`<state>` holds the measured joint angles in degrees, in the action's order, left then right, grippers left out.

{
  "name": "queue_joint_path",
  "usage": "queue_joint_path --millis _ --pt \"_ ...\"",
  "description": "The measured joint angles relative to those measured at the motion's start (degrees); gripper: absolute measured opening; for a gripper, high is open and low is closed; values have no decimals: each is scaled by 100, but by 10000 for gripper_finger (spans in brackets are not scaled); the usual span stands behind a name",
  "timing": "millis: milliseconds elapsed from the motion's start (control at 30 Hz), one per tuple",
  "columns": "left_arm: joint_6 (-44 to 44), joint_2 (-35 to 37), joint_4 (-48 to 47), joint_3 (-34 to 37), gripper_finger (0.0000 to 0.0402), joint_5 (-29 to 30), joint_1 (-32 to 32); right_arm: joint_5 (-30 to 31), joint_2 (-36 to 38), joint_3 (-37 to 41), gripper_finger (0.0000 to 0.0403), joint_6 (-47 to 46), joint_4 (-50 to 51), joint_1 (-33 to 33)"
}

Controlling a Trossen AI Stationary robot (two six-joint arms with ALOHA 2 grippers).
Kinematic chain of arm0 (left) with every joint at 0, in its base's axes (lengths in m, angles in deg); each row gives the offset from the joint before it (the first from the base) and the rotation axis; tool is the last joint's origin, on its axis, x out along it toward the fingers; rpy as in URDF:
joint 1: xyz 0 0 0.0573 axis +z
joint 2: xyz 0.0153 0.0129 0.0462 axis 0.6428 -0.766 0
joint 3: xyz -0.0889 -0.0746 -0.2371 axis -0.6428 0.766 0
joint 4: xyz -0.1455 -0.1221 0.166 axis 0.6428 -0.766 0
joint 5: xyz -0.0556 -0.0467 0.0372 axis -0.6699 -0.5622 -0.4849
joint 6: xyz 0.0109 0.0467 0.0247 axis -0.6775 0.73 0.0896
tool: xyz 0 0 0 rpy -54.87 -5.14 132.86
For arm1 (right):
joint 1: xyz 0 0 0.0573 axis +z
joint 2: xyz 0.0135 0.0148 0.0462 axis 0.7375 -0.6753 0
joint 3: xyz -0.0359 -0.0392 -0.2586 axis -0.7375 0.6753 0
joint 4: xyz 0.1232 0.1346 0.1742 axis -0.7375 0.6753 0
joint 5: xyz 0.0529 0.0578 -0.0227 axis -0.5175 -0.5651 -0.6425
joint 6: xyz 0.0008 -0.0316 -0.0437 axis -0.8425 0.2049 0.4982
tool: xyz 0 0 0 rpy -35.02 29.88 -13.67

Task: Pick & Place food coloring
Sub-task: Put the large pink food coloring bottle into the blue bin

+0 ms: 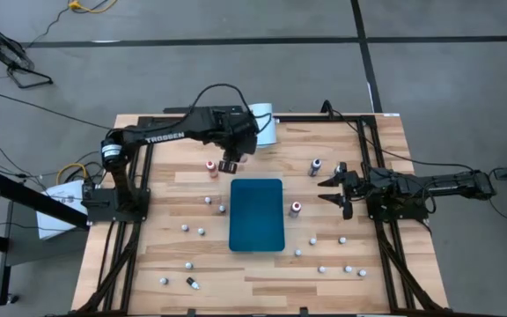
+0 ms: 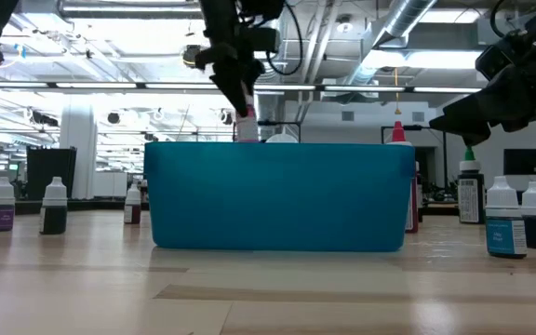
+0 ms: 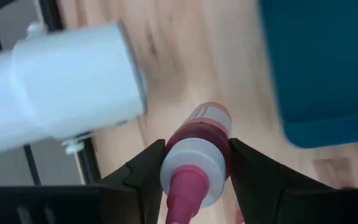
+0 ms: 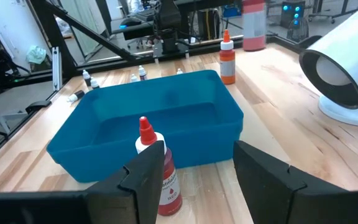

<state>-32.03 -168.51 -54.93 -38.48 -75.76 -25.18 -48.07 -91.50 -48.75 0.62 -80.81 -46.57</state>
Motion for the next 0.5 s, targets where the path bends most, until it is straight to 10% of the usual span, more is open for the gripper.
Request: queue_joint_path --millis 500 --pt "-364 0 -130 -43 150 225 -1198 1 -1 0 184 0 0 0"
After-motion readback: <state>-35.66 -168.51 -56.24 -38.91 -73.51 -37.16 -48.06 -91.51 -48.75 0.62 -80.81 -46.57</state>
